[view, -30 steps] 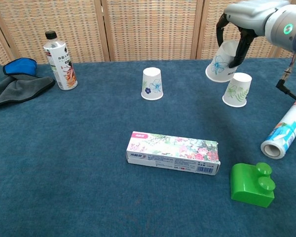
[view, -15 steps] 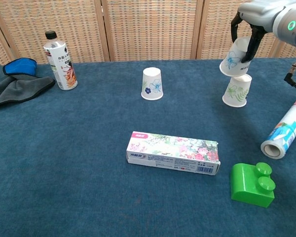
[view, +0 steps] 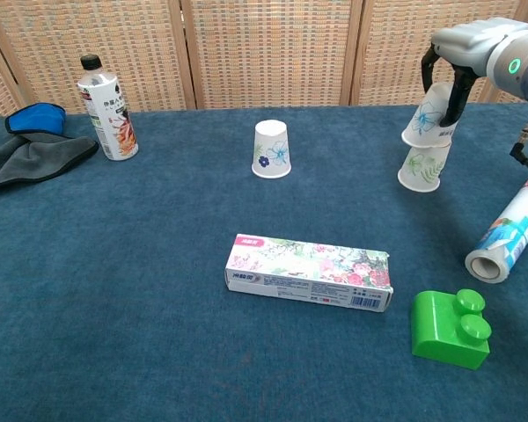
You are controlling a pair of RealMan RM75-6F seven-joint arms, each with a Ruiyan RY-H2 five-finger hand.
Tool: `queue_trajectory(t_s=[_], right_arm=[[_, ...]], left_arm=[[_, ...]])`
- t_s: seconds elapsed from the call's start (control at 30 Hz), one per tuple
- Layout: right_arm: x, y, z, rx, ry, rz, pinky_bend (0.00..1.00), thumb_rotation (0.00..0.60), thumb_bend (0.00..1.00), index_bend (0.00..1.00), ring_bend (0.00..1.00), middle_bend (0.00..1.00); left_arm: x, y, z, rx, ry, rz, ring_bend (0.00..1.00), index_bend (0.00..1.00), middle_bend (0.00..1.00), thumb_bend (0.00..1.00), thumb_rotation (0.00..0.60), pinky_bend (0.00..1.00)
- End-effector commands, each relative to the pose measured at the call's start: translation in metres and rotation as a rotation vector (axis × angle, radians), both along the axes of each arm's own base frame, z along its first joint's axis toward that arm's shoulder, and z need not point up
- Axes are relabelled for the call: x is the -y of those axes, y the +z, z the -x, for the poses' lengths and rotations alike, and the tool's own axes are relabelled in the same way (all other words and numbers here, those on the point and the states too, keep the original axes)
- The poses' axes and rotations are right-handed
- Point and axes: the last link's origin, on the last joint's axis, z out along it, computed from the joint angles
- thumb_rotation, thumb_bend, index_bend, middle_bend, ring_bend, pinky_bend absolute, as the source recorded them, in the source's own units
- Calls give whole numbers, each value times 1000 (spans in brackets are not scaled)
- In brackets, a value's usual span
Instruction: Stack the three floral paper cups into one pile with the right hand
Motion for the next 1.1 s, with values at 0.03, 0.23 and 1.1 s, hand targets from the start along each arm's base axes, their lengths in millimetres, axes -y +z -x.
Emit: queue_trajectory(t_s=[0.03,0.23,1.1], right_arm=[[1,-2,2,-6,-11,-5,239,600,198,531,146,275],[1,0,5,-19,-18,8,239,600,198,538,146,278],[-5,-1,-3,-14,3,20,235,600,198,516,148,256]], left_arm=[[1,-1,0,0,1,4,0,10,0,156,600,91],[-2,-1,0,5,2,5,0,11,0,156,600,91],[-1,-1,-1,16,-3,14,0,21,0,156,600,91]])
